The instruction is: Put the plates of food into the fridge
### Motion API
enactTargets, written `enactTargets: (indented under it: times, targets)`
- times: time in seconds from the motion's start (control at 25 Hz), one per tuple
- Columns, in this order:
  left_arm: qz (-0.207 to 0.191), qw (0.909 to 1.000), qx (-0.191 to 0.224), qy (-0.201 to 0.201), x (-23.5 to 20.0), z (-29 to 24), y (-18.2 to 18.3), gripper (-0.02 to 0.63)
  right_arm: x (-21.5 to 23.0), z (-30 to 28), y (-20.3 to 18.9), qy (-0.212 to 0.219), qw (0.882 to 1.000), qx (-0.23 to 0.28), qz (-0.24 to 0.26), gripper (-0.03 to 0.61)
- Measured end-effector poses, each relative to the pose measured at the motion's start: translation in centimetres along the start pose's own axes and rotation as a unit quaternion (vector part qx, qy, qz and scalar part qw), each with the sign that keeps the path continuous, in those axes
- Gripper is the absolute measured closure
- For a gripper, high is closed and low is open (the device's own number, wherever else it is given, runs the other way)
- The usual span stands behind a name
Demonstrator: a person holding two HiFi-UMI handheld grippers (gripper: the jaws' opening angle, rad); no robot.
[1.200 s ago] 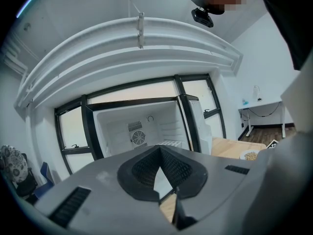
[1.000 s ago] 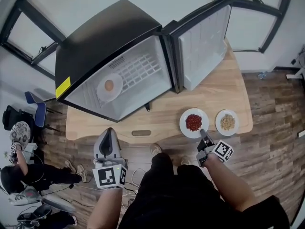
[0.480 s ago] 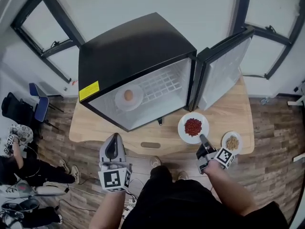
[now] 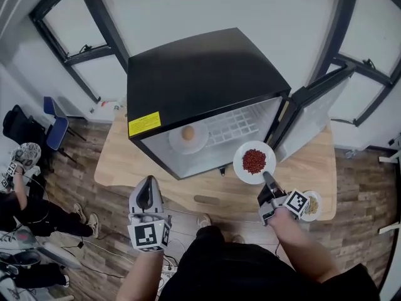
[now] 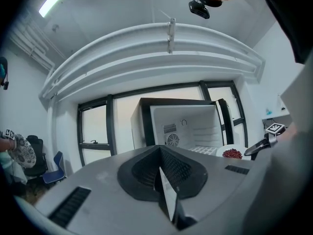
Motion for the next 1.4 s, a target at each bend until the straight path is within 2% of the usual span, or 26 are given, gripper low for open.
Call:
enactTargets:
  times: [0.4,0.64,0.92,1.12,1.2,1.28,1.4]
  targets:
    - [0.007,0.9998,0.007,0.017,-3.5,-2.6,-0.6,0.609,-2.5,-5.2,1.6,0.006,1.0,0.007,0.01,0.546]
    - [0.011,0.9996,0.002,0.025,-5.8,-3.9,-1.5,0.609,-4.0,-8.5,2.1,-0.007,0.999,-0.002,0.043,0.546]
    - [0.019,0.9995,0.0,0.027,-8.2,-5.2,-2.6,0.609,-5.1,-12.5,1.9,-0.012,0.999,-0.001,0.038,0.546]
    - [0.019,0.9994,0.002,0.029,-10.3,-6.1,-2.5,0.609,-5.0,-14.6,1.9,-0.047,0.998,-0.001,0.04,0.546]
    - [0.018,0.9994,0.0,0.029,-11.2,-6.3,-2.7,0.609,-5.4,-15.6,1.8,-0.049,0.997,-0.001,0.061,0.546]
    - [0.019,0.9994,-0.003,0.028,-11.8,-6.5,-3.0,0.609,-6.0,-16.4,2.1,-0.061,0.993,-0.004,0.103,0.545]
    - [0.024,0.9993,-0.005,0.027,-12.7,-6.9,-3.5,0.609,-6.5,-17.3,2.6,-0.101,0.978,-0.013,0.182,0.516]
Point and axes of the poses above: the fingertips, and each gripper's own axes: z backward along the fingers, x to its right, y out of its top, the point moved 5 cm from there along z, backward along the fingers, and after that the axes turned 3 degrees about z, right-handed, at the moved point
